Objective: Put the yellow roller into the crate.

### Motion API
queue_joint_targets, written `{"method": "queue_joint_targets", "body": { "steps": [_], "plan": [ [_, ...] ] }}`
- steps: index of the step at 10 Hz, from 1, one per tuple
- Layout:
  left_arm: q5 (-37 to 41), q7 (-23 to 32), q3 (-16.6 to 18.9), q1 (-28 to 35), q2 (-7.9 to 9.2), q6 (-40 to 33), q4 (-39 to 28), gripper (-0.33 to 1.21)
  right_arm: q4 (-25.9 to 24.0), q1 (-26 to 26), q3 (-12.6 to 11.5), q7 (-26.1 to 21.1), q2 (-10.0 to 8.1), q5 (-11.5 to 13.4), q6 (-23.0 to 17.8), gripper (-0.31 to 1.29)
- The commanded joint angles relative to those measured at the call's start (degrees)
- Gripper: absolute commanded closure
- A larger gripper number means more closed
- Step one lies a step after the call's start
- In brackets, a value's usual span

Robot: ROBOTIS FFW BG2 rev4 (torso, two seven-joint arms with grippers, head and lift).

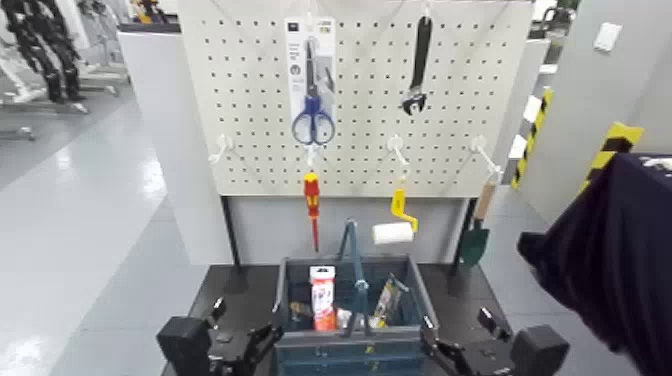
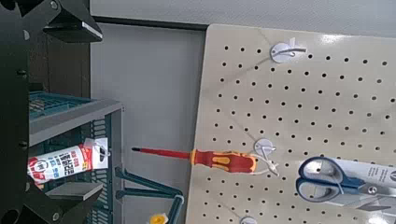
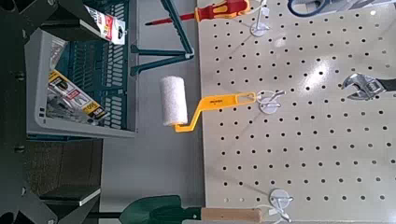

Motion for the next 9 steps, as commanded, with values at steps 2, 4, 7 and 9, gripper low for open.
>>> {"method": "queue_joint_targets", "body": {
  "steps": [2, 4, 7, 9],
  "plan": [
    [0.0, 0.0, 0.05, 0.09, 0.0, 0.0, 0.0, 0.17, 0.0, 0.0, -0.09, 0.0, 0.0, 0.01, 0.0, 0.14],
    [0.0, 0.0, 0.05, 0.09, -0.08, 0.0, -0.09, 0.17, 0.0, -0.18, -0.62, -0.08, 0.09, 0.01, 0.09, 0.14],
    [0.0, 0.0, 0.14, 0.09, -0.17, -0.18, 0.0, 0.17, 0.0, -3.43, -2.29, 2.55, -0.44, 0.89, 2.46, 0.14],
    [0.0, 0.0, 0.14, 0.09, -0.26, -0.36, 0.09, 0.17, 1.67, -7.3, -2.9, 5.54, -0.88, 1.33, 4.04, 0.14]
  ]
}}
